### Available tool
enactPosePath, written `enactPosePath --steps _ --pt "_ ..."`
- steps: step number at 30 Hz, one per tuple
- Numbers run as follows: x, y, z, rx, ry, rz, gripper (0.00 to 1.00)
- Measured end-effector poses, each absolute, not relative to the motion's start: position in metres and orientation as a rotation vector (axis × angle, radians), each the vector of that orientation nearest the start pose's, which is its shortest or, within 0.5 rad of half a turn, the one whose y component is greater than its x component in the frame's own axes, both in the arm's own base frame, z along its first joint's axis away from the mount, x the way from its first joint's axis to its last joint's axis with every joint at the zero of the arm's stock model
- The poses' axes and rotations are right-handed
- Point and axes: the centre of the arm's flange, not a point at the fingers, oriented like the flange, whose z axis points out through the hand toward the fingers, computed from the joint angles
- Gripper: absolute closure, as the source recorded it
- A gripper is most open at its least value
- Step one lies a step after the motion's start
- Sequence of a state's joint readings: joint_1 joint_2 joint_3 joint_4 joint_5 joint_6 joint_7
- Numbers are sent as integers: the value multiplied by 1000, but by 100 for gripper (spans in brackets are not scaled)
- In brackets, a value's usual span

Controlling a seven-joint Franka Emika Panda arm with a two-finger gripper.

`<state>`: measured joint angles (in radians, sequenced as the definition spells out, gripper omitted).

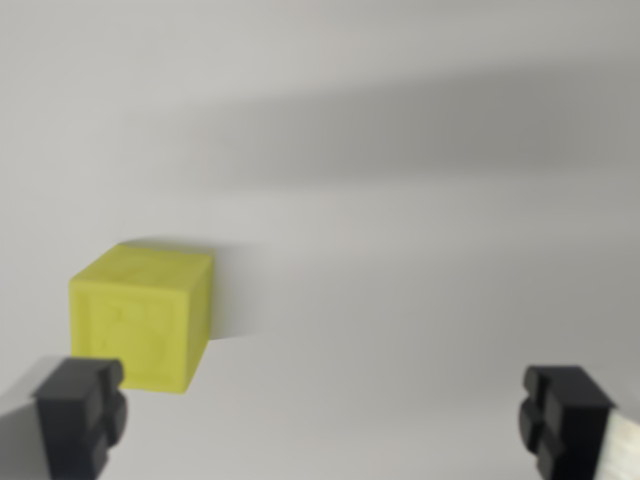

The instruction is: Pick yellow cube

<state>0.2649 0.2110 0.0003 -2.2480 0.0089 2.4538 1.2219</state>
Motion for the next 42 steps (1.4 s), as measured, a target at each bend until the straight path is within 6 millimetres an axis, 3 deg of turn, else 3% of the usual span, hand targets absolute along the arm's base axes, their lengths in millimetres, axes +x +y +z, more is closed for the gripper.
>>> enactPosePath --steps 42 --pt "483 239 167 -2696 1615 3 0"
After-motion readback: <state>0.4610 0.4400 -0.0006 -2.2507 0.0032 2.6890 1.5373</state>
